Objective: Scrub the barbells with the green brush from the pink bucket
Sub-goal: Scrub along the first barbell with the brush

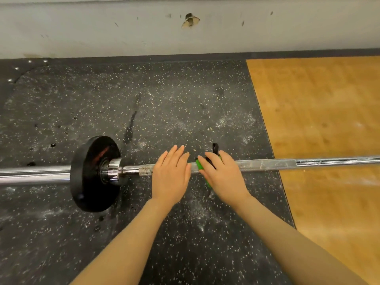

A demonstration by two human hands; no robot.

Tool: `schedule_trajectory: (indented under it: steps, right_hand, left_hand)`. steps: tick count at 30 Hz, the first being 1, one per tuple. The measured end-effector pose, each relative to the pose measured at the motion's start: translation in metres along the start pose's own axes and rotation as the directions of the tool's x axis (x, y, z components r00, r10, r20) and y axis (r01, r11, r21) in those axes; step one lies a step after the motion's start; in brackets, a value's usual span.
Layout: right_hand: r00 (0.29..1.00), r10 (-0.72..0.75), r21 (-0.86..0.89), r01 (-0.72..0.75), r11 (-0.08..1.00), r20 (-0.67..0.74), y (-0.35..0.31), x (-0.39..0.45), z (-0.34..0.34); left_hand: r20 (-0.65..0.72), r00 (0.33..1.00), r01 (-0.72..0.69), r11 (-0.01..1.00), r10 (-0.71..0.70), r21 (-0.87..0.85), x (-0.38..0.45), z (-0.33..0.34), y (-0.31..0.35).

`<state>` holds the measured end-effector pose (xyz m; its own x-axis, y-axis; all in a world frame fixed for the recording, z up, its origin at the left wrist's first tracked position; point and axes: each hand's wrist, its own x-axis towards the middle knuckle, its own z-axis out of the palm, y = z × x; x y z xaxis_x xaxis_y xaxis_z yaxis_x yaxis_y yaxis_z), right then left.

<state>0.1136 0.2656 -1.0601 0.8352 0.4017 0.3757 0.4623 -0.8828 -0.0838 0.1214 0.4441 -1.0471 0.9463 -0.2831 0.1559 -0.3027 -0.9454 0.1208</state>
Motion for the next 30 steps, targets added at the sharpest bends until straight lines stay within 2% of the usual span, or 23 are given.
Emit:
schedule_trajectory:
  steps: [5, 12, 21, 26, 30]
  right_hand:
    - [1.000, 0.003, 0.005, -0.003, 1.000, -0.023, 0.020, -0.011, -0.008]
    - [0.993, 0.104, -0.025, -0.105, 0.994, -0.054, 0.045, -0.026, -0.018]
    - [0.998, 0.047, -0.014, -0.048, 0.999, -0.050, 0.041, -0.023, -0.019]
    - [0.991, 0.132, 0.005, -0.131, 0.991, -0.038, 0.069, -0.040, -0.025]
    - [0.984, 0.171, 0.033, -0.170, 0.985, -0.040, 0.066, -0.039, -0.026]
  left_hand:
    - [-0.023, 1.000, 0.003, 1.000, -0.003, -0.008, -0.001, 0.002, 0.002]
    - [-0.045, 0.999, 0.004, 1.000, -0.005, -0.016, -0.001, 0.003, 0.004]
    - [-0.017, 1.000, 0.001, 1.000, -0.001, -0.014, 0.000, 0.001, 0.003]
    - [0.009, 1.000, 0.004, 1.000, -0.004, -0.012, -0.001, 0.001, 0.003]
    - [0.018, 0.999, 0.027, 0.999, -0.026, -0.023, 0.000, 0.001, 0.005]
